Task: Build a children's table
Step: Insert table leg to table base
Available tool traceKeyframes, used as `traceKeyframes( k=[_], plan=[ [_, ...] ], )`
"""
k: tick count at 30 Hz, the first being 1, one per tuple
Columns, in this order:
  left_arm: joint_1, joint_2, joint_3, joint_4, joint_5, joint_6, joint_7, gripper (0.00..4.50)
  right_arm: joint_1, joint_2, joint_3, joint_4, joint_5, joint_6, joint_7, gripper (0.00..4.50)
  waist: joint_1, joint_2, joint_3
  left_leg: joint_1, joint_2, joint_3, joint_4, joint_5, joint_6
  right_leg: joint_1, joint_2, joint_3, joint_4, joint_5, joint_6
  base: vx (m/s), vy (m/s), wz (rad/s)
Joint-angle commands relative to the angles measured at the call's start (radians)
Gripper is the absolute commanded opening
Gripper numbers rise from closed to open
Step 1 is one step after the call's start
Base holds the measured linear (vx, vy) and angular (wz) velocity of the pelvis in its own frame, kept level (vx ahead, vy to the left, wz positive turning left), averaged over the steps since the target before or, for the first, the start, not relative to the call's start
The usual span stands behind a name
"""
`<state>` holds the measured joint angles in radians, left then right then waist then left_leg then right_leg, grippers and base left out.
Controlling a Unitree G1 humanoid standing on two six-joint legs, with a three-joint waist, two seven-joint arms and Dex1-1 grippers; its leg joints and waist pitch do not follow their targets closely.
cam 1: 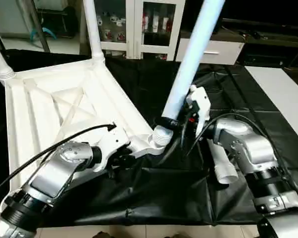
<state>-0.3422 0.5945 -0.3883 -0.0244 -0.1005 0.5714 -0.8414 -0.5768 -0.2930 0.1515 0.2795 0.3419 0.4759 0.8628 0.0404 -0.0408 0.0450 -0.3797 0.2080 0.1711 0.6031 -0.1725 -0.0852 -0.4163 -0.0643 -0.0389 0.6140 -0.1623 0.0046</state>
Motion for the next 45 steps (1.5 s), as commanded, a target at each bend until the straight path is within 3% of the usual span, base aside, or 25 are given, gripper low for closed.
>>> traceKeyframes(
  k=[1,9,18,27,35,39,45],
  plan=[
    [0.029,-0.007,-0.040,0.021,0.002,0.026,-0.026,0.55,-0.025,-0.002,0.007,0.009,-0.019,-0.020,0.015,1.86,0.002,0.016,-0.061,0.019,0.013,0.000,-0.076,-0.268,-0.032,0.043,-0.048,0.031,-0.068,-0.265,-0.181,0.000,0.000,0.00],
    [0.038,-0.004,-0.040,0.001,-0.007,0.017,-0.056,0.01,-0.041,-0.025,0.070,0.042,-0.055,-0.003,0.075,1.86,-0.001,0.013,-0.062,0.018,0.014,0.000,-0.076,-0.262,-0.025,0.045,-0.047,0.030,-0.065,-0.237,-0.195,0.000,0.000,0.00],
    [0.049,-0.005,-0.031,-0.010,-0.004,0.006,-0.069,0.00,-0.085,-0.012,0.084,0.130,-0.090,-0.013,0.090,1.86,-0.004,0.012,-0.056,0.023,0.014,-0.002,-0.078,-0.320,-0.035,0.041,-0.049,0.031,-0.073,-0.328,-0.181,0.000,0.000,0.00],
    [0.060,0.005,-0.030,-0.034,-0.011,-0.013,-0.095,0.00,-0.169,0.018,0.105,0.306,-0.122,-0.021,0.126,1.86,-0.007,0.010,-0.057,0.023,0.014,-0.002,-0.078,-0.317,-0.030,0.041,-0.050,0.030,-0.070,-0.312,-0.196,0.000,0.000,0.00],
    [0.064,0.005,-0.027,-0.039,-0.006,-0.019,-0.096,0.00,-0.189,0.024,0.124,0.377,-0.125,-0.014,0.178,1.85,-0.006,0.009,-0.057,0.023,0.015,-0.002,-0.078,-0.313,-0.029,0.042,-0.051,0.031,-0.070,-0.312,-0.199,0.000,0.000,0.00],
    [0.066,0.003,-0.026,-0.036,-0.001,-0.023,-0.089,0.00,-0.188,0.024,0.113,0.403,-0.131,-0.037,0.172,1.85,-0.006,0.009,-0.054,0.026,0.016,-0.004,-0.080,-0.349,-0.036,0.039,-0.053,0.030,-0.076,-0.372,-0.184,0.000,0.000,0.00],
    [0.066,0.000,-0.020,-0.031,0.004,-0.023,-0.079,0.00,-0.150,0.030,0.052,0.386,-0.099,-0.065,0.134,1.85,-0.006,0.011,-0.055,0.026,0.015,-0.004,-0.080,-0.349,-0.036,0.040,-0.051,0.031,-0.075,-0.349,-0.188,0.000,0.000,0.00]
  ],
)
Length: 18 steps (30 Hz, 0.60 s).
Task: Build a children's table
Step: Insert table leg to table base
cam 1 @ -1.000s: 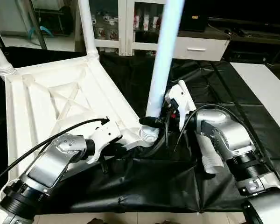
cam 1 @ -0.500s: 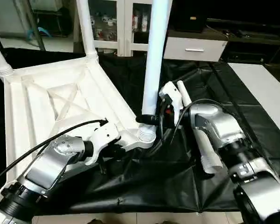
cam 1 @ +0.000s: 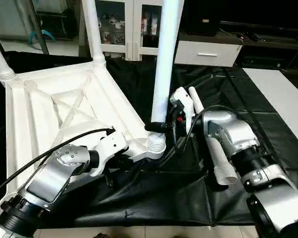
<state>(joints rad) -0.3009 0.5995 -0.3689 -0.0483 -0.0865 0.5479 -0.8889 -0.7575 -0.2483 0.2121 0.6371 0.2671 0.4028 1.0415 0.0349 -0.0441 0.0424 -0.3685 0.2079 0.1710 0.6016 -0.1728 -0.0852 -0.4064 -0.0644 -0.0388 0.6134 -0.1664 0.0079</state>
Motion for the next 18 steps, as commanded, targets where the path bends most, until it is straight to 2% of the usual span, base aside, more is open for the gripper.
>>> traceKeyframes(
  k=[1,8,9,13,14,18],
  plan=[
    [0.024,-0.006,-0.038,-0.005,-0.009,-0.001,-0.031,0.00,0.040,-0.012,-0.026,0.022,-0.015,0.006,-0.056,1.85,0.001,0.017,-0.053,0.016,0.015,-0.004,-0.079,-0.346,-0.037,0.029,-0.051,0.031,-0.074,-0.340,-0.193,0.000,0.000,0.00],
    [0.019,-0.013,-0.034,0.009,-0.002,-0.006,-0.030,0.00,0.099,0.000,-0.106,-0.026,0.034,-0.021,-0.121,1.85,0.001,0.017,-0.053,0.017,0.015,-0.004,-0.081,-0.359,-0.036,0.028,-0.050,0.030,-0.077,-0.349,-0.191,0.000,0.000,0.00],
    [0.018,-0.014,-0.033,0.010,-0.001,-0.006,-0.030,0.00,0.128,0.007,-0.128,-0.058,0.046,-0.025,-0.137,1.85,0.001,0.022,-0.052,0.018,0.015,-0.005,-0.081,-0.369,-0.040,0.027,-0.050,0.031,-0.079,-0.356,-0.187,0.000,0.000,0.00],
    [0.018,-0.015,-0.031,0.011,0.001,-0.007,-0.030,0.00,0.147,0.011,-0.139,-0.078,0.047,-0.030,-0.146,1.85,0.000,0.020,-0.053,0.017,0.015,-0.007,-0.083,-0.371,-0.040,0.029,-0.049,0.029,-0.078,-0.360,-0.183,0.000,0.000,0.00],
    [0.018,-0.016,-0.029,0.013,0.002,-0.007,-0.030,0.00,0.174,0.015,-0.146,-0.105,0.049,-0.040,-0.163,1.85,0.001,0.023,-0.053,0.017,0.014,-0.007,-0.083,-0.374,-0.040,0.028,-0.049,0.029,-0.078,-0.361,-0.185,0.000,0.000,0.00],
    [0.015,-0.018,-0.025,0.019,0.004,-0.007,-0.025,0.00,0.223,0.022,-0.154,-0.155,0.054,-0.056,-0.185,1.84,0.002,0.022,-0.050,0.019,0.014,-0.006,-0.085,-0.389,-0.040,0.025,-0.050,0.030,-0.084,-0.389,-0.169,0.000,0.000,0.00]
  ],
)
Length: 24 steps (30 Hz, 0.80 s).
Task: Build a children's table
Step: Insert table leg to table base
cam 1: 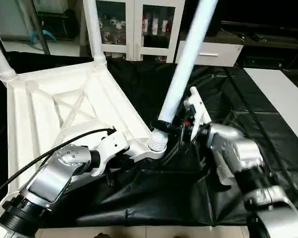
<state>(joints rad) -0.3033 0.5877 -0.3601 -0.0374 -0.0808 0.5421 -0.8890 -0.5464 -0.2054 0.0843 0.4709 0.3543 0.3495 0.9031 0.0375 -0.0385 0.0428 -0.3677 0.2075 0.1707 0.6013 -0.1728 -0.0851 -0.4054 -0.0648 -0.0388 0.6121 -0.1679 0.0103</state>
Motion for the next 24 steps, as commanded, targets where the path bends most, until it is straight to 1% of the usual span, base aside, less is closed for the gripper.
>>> traceKeyframes(
  k=[1,3,4,5,9,10,11,13,14,15,16,18,19,20,21,22,23,24],
  plan=[
    [0.014,-0.007,-0.033,0.015,0.002,-0.004,-0.023,0.00,0.043,-0.017,-0.020,-0.026,-0.043,-0.016,-0.059,1.84,-0.002,0.018,-0.051,0.018,0.014,-0.007,-0.085,-0.396,-0.041,0.024,-0.050,0.029,-0.083,-0.396,-0.170,0.000,0.000,0.00],
    [0.012,-0.007,-0.031,0.019,0.005,-0.005,-0.022,0.00,0.077,-0.025,0.009,-0.061,-0.078,-0.052,-0.071,1.84,-0.001,0.018,-0.049,0.017,0.015,-0.008,-0.086,-0.399,-0.041,0.024,-0.049,0.030,-0.085,-0.406,-0.162,0.000,0.000,0.00],
    [0.012,-0.007,-0.031,0.020,0.005,-0.005,-0.022,0.00,0.084,-0.028,0.018,-0.067,-0.089,-0.062,-0.073,1.84,-0.002,0.019,-0.050,0.018,0.015,-0.008,-0.086,-0.407,-0.041,0.022,-0.049,0.029,-0.086,-0.411,-0.159,0.000,0.000,0.00],
    [0.011,-0.008,-0.030,0.022,0.007,-0.005,-0.022,0.00,0.098,-0.028,0.026,-0.083,-0.095,-0.067,-0.078,1.84,-0.001,0.019,-0.050,0.017,0.014,-0.008,-0.086,-0.405,-0.039,0.022,-0.050,0.030,-0.086,-0.414,-0.158,0.000,0.000,0.00],
    [0.008,-0.010,-0.028,0.027,0.009,-0.006,-0.021,0.00,0.129,-0.028,0.039,-0.124,-0.104,-0.067,-0.087,1.84,-0.001,0.020,-0.047,0.018,0.014,-0.008,-0.088,-0.417,-0.038,0.019,-0.049,0.030,-0.091,-0.440,-0.146,0.000,0.000,0.00],
    [0.006,-0.010,-0.028,0.031,0.011,-0.006,-0.021,0.00,0.142,-0.036,0.059,-0.143,-0.117,-0.065,-0.089,1.84,-0.002,0.021,-0.046,0.018,0.013,-0.010,-0.088,-0.429,-0.039,0.019,-0.050,0.029,-0.092,-0.458,-0.140,0.000,0.000,0.00],
    [0.006,-0.010,-0.029,0.032,0.012,-0.007,-0.021,0.00,0.145,-0.039,0.066,-0.148,-0.121,-0.063,-0.089,1.84,-0.003,0.020,-0.046,0.018,0.013,-0.010,-0.088,-0.438,-0.039,0.018,-0.050,0.029,-0.095,-0.475,-0.134,0.000,0.000,0.00],
    [0.005,-0.010,-0.028,0.034,0.013,-0.007,-0.021,0.00,0.150,-0.049,0.088,-0.163,-0.139,-0.059,-0.090,1.84,-0.004,0.020,-0.046,0.019,0.013,-0.012,-0.088,-0.445,-0.040,0.017,-0.050,0.029,-0.096,-0.494,-0.126,0.000,0.000,0.00],
    [0.005,-0.010,-0.028,0.034,0.013,-0.007,-0.021,0.00,0.150,-0.049,0.088,-0.163,-0.139,-0.059,-0.090,1.84,-0.004,0.021,-0.045,0.020,0.013,-0.012,-0.088,-0.449,-0.040,0.015,-0.050,0.029,-0.097,-0.499,-0.124,0.000,0.000,0.00],
    [0.004,-0.011,-0.028,0.036,0.014,-0.007,-0.020,0.00,0.150,-0.062,0.116,-0.171,-0.153,-0.030,-0.078,1.84,-0.004,0.020,-0.045,0.020,0.013,-0.012,-0.088,-0.452,-0.039,0.015,-0.050,0.029,-0.098,-0.502,-0.121,0.000,0.000,0.00],
    [0.003,-0.012,-0.028,0.037,0.014,-0.007,-0.020,0.00,0.149,-0.067,0.126,-0.175,-0.155,-0.013,-0.072,1.84,-0.004,0.020,-0.045,0.019,0.013,-0.012,-0.088,-0.449,-0.039,0.016,-0.050,0.029,-0.098,-0.498,-0.121,0.000,0.000,0.00],
    [0.003,-0.012,-0.028,0.037,0.014,-0.007,-0.020,0.00,0.149,-0.071,0.134,-0.178,-0.156,0.005,-0.066,1.84,-0.004,0.021,-0.045,0.018,0.014,-0.012,-0.089,-0.443,-0.037,0.016,-0.048,0.030,-0.096,-0.480,-0.125,0.000,0.000,0.00],
    [0.003,-0.013,-0.028,0.038,0.014,-0.008,-0.020,0.00,0.150,-0.076,0.144,-0.182,-0.161,0.015,-0.061,1.84,-0.004,0.018,-0.046,0.016,0.013,-0.012,-0.089,-0.438,-0.036,0.017,-0.049,0.031,-0.095,-0.475,-0.126,0.000,0.000,0.00],
    [0.002,-0.014,-0.028,0.039,0.014,-0.010,-0.020,0.00,0.148,-0.082,0.154,-0.182,-0.161,0.040,-0.054,1.84,-0.004,0.014,-0.046,0.016,0.014,-0.011,-0.089,-0.436,-0.035,0.017,-0.050,0.031,-0.096,-0.476,-0.126,0.000,0.000,0.00],
    [0.003,-0.014,-0.028,0.038,0.013,-0.012,-0.021,0.00,0.146,-0.086,0.159,-0.179,-0.162,0.052,-0.047,1.84,-0.004,0.016,-0.046,0.016,0.014,-0.011,-0.090,-0.434,-0.035,0.018,-0.049,0.031,-0.095,-0.476,-0.126,0.000,0.000,0.00],
    [0.003,-0.014,-0.028,0.038,0.013,-0.012,-0.021,0.00,0.146,-0.086,0.159,-0.179,-0.162,0.052,-0.047,1.84,-0.004,0.017,-0.046,0.018,0.014,-0.011,-0.089,-0.439,-0.036,0.015,-0.049,0.031,-0.096,-0.480,-0.126,0.000,0.000,0.00],
    [0.003,-0.013,-0.027,0.038,0.013,-0.014,-0.022,0.00,0.143,-0.089,0.164,-0.175,-0.164,0.061,-0.042,1.84,-0.004,0.017,-0.046,0.017,0.014,-0.011,-0.089,-0.439,-0.037,0.016,-0.050,0.031,-0.096,-0.479,-0.125,0.000,0.000,0.00],
    [0.004,-0.013,-0.027,0.037,0.011,-0.019,-0.026,0.00,0.128,-0.099,0.182,-0.159,-0.166,0.094,-0.020,1.84,-0.005,0.014,-0.047,0.017,0.014,-0.012,-0.090,-0.444,-0.037,0.017,-0.049,0.030,-0.096,-0.483,-0.122,0.000,0.000,0.00]
  ],
)
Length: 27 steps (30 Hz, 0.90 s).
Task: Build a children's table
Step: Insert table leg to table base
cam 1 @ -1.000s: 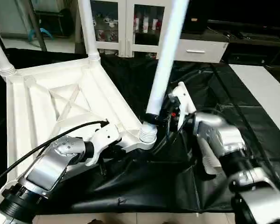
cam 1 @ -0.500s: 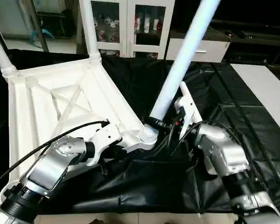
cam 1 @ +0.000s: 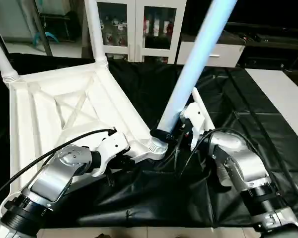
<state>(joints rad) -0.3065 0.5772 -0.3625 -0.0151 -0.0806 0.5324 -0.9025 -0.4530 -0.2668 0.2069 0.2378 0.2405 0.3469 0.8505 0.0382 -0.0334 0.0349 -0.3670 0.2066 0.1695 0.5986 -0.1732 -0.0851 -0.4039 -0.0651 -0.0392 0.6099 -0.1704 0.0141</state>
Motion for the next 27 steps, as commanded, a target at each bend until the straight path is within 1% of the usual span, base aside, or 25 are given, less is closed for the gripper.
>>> traceKeyframes(
  k=[1,3,5,6,7,9,10,12,17,18,19,20,21,23,24,25,26,27],
  plan=[
    [0.007,-0.003,-0.025,0.014,0.011,-0.010,-0.013,0.00,0.032,-0.039,0.064,0.077,-0.053,0.101,0.036,1.84,-0.004,0.010,-0.040,0.017,0.015,-0.011,-0.087,-0.442,-0.037,0.015,-0.049,0.031,-0.093,-0.479,-0.127,0.000,0.000,0.00],
    [0.007,-0.003,-0.025,0.012,0.010,-0.012,-0.014,0.00,0.018,-0.047,0.086,0.089,-0.057,0.126,0.050,1.84,-0.004,0.011,-0.040,0.016,0.015,-0.010,-0.087,-0.438,-0.038,0.015,-0.050,0.031,-0.093,-0.476,-0.128,0.000,0.000,0.00],
    [0.007,-0.003,-0.025,0.012,0.010,-0.012,-0.015,0.00,0.017,-0.046,0.087,0.090,-0.057,0.127,0.050,1.84,-0.003,0.010,-0.040,0.016,0.015,-0.010,-0.087,-0.436,-0.037,0.015,-0.050,0.032,-0.094,-0.477,-0.127,0.000,0.000,0.00],
    [0.007,-0.006,-0.024,0.011,0.010,-0.012,-0.014,0.00,0.009,-0.038,0.090,0.100,-0.056,0.143,0.047,1.84,-0.003,0.006,-0.039,0.015,0.015,-0.009,-0.087,-0.433,-0.037,0.014,-0.051,0.032,-0.095,-0.477,-0.126,0.000,0.000,0.00],
    [0.007,-0.009,-0.023,0.010,0.010,-0.011,-0.012,0.00,0.009,-0.030,0.089,0.108,-0.055,0.145,0.041,1.84,-0.003,0.009,-0.040,0.016,0.015,-0.010,-0.088,-0.432,-0.038,0.015,-0.050,0.032,-0.093,-0.474,-0.127,0.000,0.000,0.00],
    [0.009,-0.011,-0.020,0.011,0.010,-0.011,-0.009,0.00,0.015,-0.025,0.096,0.126,-0.066,0.140,0.031,1.84,-0.004,0.009,-0.038,0.017,0.016,-0.011,-0.089,-0.449,-0.043,0.012,-0.050,0.031,-0.095,-0.485,-0.124,0.000,0.000,0.00],
    [0.009,-0.012,-0.019,0.011,0.010,-0.011,-0.007,0.00,0.019,-0.027,0.102,0.134,-0.072,0.135,0.028,1.84,-0.005,0.001,-0.037,0.018,0.015,-0.011,-0.088,-0.462,-0.043,0.011,-0.050,0.030,-0.099,-0.510,-0.116,0.000,0.000,0.00],
    [0.011,-0.012,-0.017,0.011,0.010,-0.011,-0.005,0.00,0.024,-0.029,0.105,0.143,-0.073,0.135,0.023,1.84,-0.005,0.006,-0.036,0.021,0.015,-0.013,-0.089,-0.482,-0.046,0.007,-0.052,0.030,-0.102,-0.544,-0.104,0.000,0.000,0.00],
    [0.015,-0.011,-0.011,0.022,0.012,-0.022,-0.001,0.00,0.020,-0.017,0.101,0.196,-0.087,0.116,0.004,1.84,-0.010,0.003,-0.035,0.026,0.012,-0.017,-0.087,-0.528,-0.049,0.000,-0.053,0.026,-0.114,-0.614,-0.077,0.000,0.000,0.00],
    [0.012,-0.015,-0.008,0.029,0.010,-0.025,0.001,0.00,0.014,-0.010,0.093,0.213,-0.087,0.112,-0.004,1.84,-0.015,0.006,-0.030,0.032,0.010,-0.019,-0.086,-0.564,-0.051,-0.006,-0.050,0.020,-0.123,-0.660,-0.063,0.000,0.000,0.00],
    [0.010,-0.018,-0.005,0.032,0.009,-0.026,0.001,0.00,0.009,-0.006,0.089,0.221,-0.086,0.111,-0.007,1.84,-0.017,0.004,-0.030,0.035,0.008,-0.020,-0.084,-0.574,-0.050,-0.007,-0.050,0.017,-0.126,-0.683,-0.054,0.000,0.000,0.00],
    [0.010,-0.018,-0.005,0.032,0.009,-0.026,0.001,0.00,0.009,-0.006,0.089,0.221,-0.086,0.111,-0.007,1.84,-0.019,0.004,-0.030,0.036,0.007,-0.024,-0.084,-0.585,-0.050,-0.005,-0.052,0.014,-0.131,-0.715,-0.040,0.000,0.000,0.00],
    [0.007,-0.020,-0.003,0.036,0.008,-0.027,0.001,0.00,0.004,-0.001,0.084,0.232,-0.086,0.105,-0.011,1.84,-0.021,0.006,-0.030,0.040,0.007,-0.026,-0.083,-0.595,-0.049,-0.007,-0.053,0.011,-0.135,-0.734,-0.032,0.000,0.000,0.00],
    [0.005,-0.021,-0.002,0.039,0.011,-0.027,-0.001,0.00,-0.004,0.005,0.079,0.245,-0.086,0.095,-0.011,1.84,-0.025,0.008,-0.030,0.036,0.008,-0.031,-0.089,-0.606,-0.051,-0.001,-0.054,0.006,-0.136,-0.728,-0.032,0.000,0.000,0.00],
    [0.004,-0.021,0.000,0.039,0.011,-0.025,-0.004,0.00,-0.010,0.009,0.077,0.245,-0.080,0.091,-0.010,1.84,-0.028,0.012,-0.030,0.037,0.010,-0.037,-0.095,-0.631,-0.054,0.003,-0.053,0.001,-0.136,-0.704,-0.039,0.000,0.000,0.00],
    [0.004,-0.021,0.001,0.038,0.010,-0.024,-0.005,0.00,-0.013,0.010,0.077,0.245,-0.079,0.089,-0.008,1.84,-0.028,0.012,-0.030,0.037,0.010,-0.037,-0.095,-0.631,-0.054,0.003,-0.053,0.001,-0.136,-0.704,-0.039,0.000,0.000,0.00],
    [0.004,-0.020,0.002,0.038,0.009,-0.023,-0.007,0.00,-0.015,0.010,0.077,0.246,-0.078,0.088,-0.006,1.84,-0.030,0.018,-0.030,0.040,0.013,-0.040,-0.100,-0.653,-0.055,0.005,-0.053,-0.001,-0.137,-0.669,-0.054,0.000,0.000,0.00],
    [0.006,-0.016,0.002,0.038,0.007,-0.022,-0.013,0.00,-0.021,0.008,0.085,0.252,-0.084,0.082,0.004,1.84,-0.031,0.019,-0.029,0.042,0.013,-0.041,-0.102,-0.661,-0.055,0.006,-0.053,-0.004,-0.138,-0.658,-0.059,0.000,0.000,0.00]
  ],
)
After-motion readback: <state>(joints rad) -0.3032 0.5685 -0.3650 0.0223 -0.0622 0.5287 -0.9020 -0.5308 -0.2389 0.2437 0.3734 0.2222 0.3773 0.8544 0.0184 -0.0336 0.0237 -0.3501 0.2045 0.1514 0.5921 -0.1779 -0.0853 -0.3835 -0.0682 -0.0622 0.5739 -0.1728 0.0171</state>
